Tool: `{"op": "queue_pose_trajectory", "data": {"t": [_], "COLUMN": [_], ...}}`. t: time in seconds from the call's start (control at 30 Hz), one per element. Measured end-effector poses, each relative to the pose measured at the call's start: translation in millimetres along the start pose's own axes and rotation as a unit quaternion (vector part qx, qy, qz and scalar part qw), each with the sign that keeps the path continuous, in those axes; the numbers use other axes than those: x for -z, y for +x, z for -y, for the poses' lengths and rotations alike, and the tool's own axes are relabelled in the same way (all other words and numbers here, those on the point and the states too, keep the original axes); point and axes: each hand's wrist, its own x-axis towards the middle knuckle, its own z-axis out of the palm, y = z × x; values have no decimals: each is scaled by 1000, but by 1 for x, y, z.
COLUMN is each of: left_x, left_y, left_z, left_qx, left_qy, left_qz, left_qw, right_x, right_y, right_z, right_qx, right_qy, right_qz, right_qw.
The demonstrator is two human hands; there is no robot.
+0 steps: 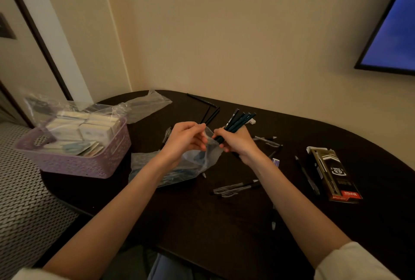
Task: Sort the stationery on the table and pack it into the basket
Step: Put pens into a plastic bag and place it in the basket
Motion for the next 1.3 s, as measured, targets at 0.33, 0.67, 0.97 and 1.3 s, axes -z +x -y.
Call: {"op": "queue_pose_trajectory", "data": {"t": [0.33,0.67,0.97,1.3], "left_x": [18,31,45,55], "left_y": [5,3,1,5], "left_z": [-7,-5,-11,-16], "left_qx": [-41,-35,-26,-40], "left_qy": [-67,-185,-253,-299], "left_qz": [5,-14,-43,-29], "left_qw": [997,982,966,953], "right_x": [8,-29,-12,-26], "right_y": [-2,-8,-8,4], "right_z": [24,21,46,43], "right_qx": [-91,5,83,67], "right_qy": [154,-13,-95,-185], "right_qz": [158,184,208,121], "right_qw": [971,983,970,973]}}
